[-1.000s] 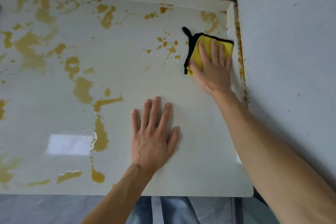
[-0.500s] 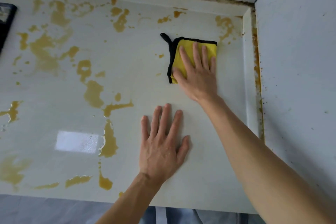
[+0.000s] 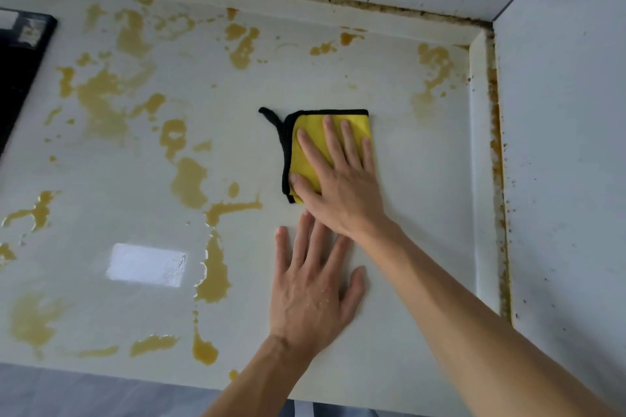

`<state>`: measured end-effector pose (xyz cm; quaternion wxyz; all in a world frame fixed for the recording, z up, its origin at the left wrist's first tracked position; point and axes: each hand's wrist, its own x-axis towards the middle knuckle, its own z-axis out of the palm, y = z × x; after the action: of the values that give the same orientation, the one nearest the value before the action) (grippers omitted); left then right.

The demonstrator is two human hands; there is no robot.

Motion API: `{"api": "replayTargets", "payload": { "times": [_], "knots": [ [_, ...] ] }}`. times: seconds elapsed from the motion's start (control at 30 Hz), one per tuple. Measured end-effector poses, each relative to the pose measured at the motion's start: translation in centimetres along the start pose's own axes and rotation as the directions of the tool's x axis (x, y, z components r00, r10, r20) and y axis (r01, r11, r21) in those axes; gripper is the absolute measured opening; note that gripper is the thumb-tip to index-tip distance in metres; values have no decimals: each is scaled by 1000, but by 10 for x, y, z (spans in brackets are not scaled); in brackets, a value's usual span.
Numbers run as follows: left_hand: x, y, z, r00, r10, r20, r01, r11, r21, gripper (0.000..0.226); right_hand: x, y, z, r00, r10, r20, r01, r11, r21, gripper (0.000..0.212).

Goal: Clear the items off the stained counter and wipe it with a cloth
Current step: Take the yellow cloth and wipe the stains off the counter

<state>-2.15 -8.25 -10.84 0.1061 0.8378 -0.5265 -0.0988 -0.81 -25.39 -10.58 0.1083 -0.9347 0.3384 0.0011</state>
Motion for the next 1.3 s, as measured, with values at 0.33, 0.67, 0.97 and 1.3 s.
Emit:
{"api": "replayTargets", "payload": {
  "times": [0.33, 0.67, 0.97, 1.3],
  "knots": [
    [-1, 0, 4, 999, -6, -36, 6, 1000, 2, 69, 52, 26, -10, 994, 96, 56, -96, 995, 11, 75],
    [-2, -2, 14, 996, -10, -93, 7, 999, -32, 77, 32, 105, -28, 950, 298, 95, -300, 954, 8, 74],
    [-4, -4, 15, 995, 2, -96, -3, 1000, -14, 77, -21, 105, -27, 959, 278, 62, -279, 960, 2, 71],
    [-2, -2, 19, 986, 2, -166, -9, 999, -43, 76, 81, 144, -48, 933, 354, 61, -354, 935, -5, 73]
  ]
}}
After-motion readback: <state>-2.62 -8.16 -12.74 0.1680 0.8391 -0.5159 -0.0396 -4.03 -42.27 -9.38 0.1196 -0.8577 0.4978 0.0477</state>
